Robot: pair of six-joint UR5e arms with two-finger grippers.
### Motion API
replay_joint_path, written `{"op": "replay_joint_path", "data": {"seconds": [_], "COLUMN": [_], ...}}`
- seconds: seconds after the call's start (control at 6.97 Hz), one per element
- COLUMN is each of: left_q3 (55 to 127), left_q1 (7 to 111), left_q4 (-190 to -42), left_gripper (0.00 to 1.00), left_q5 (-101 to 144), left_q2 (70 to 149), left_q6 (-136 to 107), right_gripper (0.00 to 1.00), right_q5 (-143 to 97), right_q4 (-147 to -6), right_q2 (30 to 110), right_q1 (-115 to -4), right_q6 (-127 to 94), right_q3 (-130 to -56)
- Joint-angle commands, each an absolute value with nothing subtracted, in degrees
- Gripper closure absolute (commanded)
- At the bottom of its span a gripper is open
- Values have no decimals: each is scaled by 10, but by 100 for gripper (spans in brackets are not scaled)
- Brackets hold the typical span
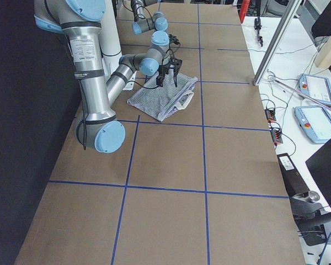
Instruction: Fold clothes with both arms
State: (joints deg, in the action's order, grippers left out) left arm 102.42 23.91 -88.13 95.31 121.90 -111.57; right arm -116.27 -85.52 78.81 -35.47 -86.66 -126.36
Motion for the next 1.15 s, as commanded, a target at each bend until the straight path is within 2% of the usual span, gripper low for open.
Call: {"op": "replay_joint_path", "data": {"seconds": [0.0,0.14,0.43,0.72,0.86,1.0], "left_q3": [992,936,768,663,644,627], "left_q1": [317,353,387,390,395,398], "left_q4": [-888,-919,-1056,-1184,-1215,-1230], "left_gripper": [100,100,100,100,100,88], "left_q5": [917,916,914,875,874,861], "left_q2": [1242,1271,1344,1377,1385,1389], "left_q6": [-1048,-991,-928,-906,-902,-883], "right_gripper": [0,0,0,0,0,0], "right_q5": [-1153,-1149,-1149,-1149,-1149,-1149], "right_q4": [-855,-855,-855,-855,-855,-855], "right_q2": [791,790,788,787,786,785], "right_q1": [-355,-355,-355,-357,-357,-357], "right_q6": [-867,-867,-867,-867,-867,-867], "right_q3": [-1256,-1258,-1259,-1259,-1259,-1260]}}
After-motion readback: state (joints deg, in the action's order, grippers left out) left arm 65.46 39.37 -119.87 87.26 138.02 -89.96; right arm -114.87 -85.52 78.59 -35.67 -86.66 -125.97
